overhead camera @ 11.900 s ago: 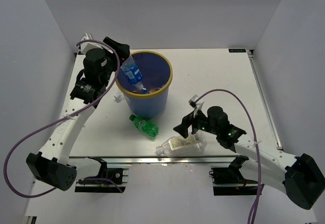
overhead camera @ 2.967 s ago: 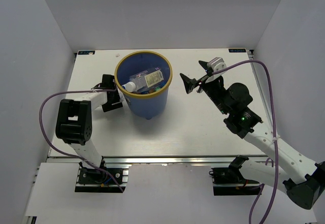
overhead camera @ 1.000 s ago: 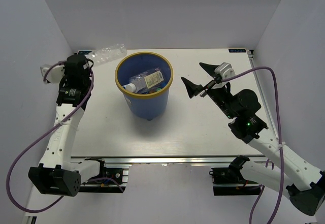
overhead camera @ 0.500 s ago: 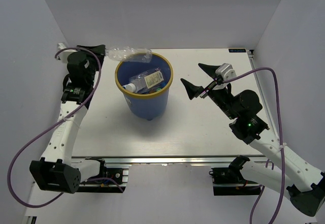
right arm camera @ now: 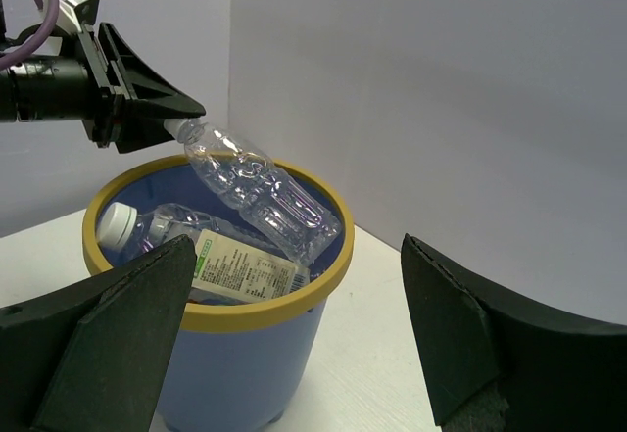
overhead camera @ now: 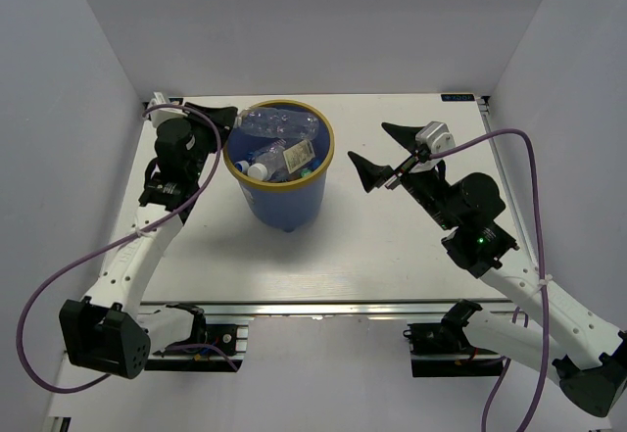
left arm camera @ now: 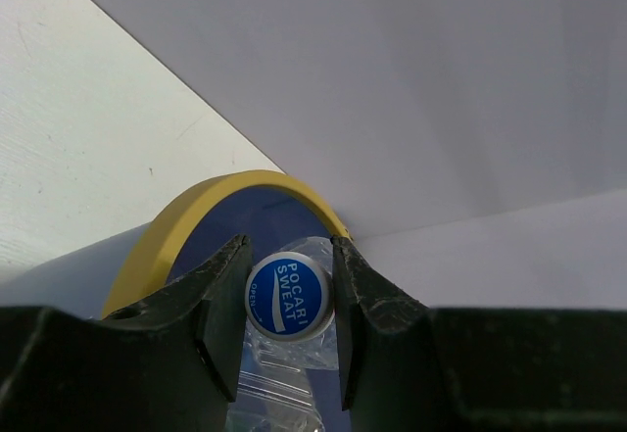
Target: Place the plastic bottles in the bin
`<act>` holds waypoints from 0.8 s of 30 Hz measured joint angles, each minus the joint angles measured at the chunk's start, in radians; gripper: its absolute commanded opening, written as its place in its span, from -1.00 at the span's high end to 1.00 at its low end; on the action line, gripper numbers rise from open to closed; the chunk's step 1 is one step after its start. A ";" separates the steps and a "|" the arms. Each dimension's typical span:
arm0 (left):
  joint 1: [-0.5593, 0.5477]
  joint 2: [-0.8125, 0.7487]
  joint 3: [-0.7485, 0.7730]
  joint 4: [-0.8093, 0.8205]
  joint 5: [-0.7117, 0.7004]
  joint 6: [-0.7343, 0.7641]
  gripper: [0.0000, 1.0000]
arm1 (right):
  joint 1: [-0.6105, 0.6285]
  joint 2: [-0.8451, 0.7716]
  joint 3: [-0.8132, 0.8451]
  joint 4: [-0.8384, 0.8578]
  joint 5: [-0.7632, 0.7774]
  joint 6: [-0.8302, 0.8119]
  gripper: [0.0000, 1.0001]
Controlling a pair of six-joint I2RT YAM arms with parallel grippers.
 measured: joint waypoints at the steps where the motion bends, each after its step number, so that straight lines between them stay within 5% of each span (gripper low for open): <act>1: -0.002 -0.001 0.000 0.001 -0.001 0.008 0.18 | 0.000 0.000 0.000 0.000 0.000 0.001 -0.79; 8: -0.007 -0.005 0.031 -0.077 -0.023 0.072 -0.40 | 0.000 0.004 0.000 -0.001 -0.001 0.015 -0.79; 9: -0.008 -0.007 0.041 -0.095 -0.032 0.084 -0.96 | 0.000 0.006 0.000 -0.001 -0.003 0.018 -0.79; 19: -0.008 -0.057 0.224 -0.230 -0.146 0.203 -0.96 | 0.000 0.021 0.000 -0.017 -0.013 0.034 -0.79; 24: -0.008 -0.133 0.171 -0.340 -0.278 0.217 -0.96 | 0.000 -0.003 -0.015 -0.034 0.086 0.076 -0.79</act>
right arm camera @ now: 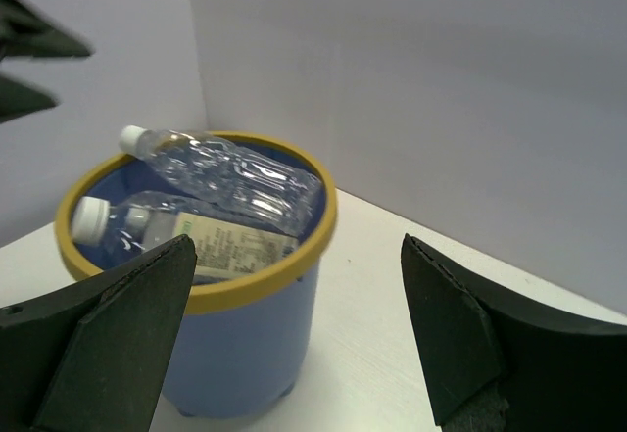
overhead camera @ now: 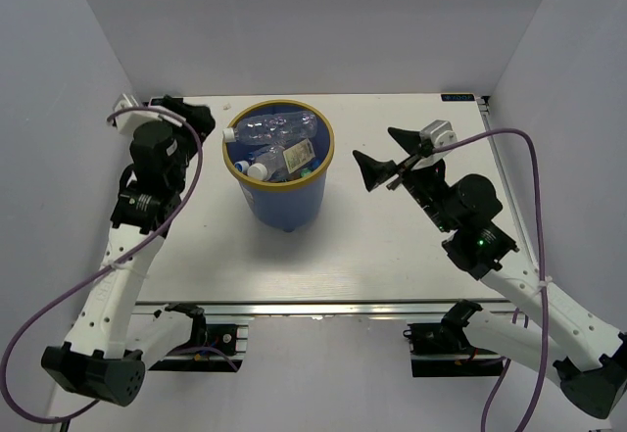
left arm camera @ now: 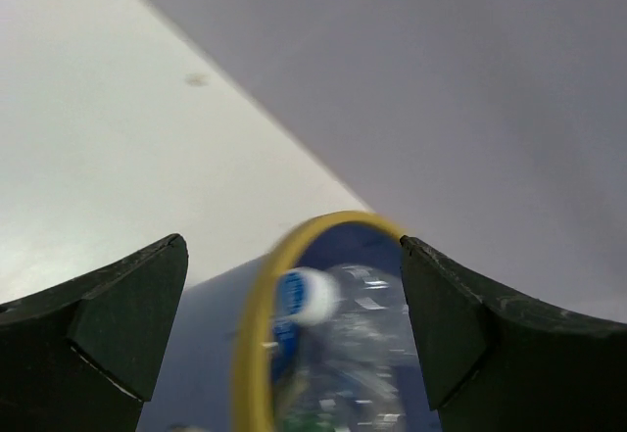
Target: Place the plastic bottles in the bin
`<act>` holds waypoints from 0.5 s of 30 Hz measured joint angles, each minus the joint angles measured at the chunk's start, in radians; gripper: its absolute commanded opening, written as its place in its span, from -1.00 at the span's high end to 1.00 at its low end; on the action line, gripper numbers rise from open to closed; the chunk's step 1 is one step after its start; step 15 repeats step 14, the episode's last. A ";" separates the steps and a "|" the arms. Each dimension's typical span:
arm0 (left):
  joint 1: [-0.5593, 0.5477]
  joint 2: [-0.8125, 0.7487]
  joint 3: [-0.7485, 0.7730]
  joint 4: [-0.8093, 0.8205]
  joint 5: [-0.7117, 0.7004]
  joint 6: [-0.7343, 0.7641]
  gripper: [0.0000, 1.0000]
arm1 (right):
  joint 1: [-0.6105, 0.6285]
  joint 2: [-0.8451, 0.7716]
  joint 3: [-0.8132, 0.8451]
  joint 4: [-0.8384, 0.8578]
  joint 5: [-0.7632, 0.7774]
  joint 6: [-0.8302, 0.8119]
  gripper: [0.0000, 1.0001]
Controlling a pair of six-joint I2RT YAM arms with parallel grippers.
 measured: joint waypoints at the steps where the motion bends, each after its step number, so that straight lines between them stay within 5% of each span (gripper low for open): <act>1: 0.000 -0.018 -0.029 -0.033 -0.037 -0.004 -0.96 | 0.000 -0.012 -0.010 -0.011 0.025 0.004 -0.79; 8: 0.000 -0.137 -0.152 -0.229 -0.222 -0.047 -0.96 | -0.001 -0.101 -0.130 -0.013 0.080 0.046 -0.79; 15: 0.000 -0.242 -0.153 -0.251 -0.303 -0.059 -0.96 | -0.001 -0.105 -0.156 -0.016 0.106 0.060 -0.79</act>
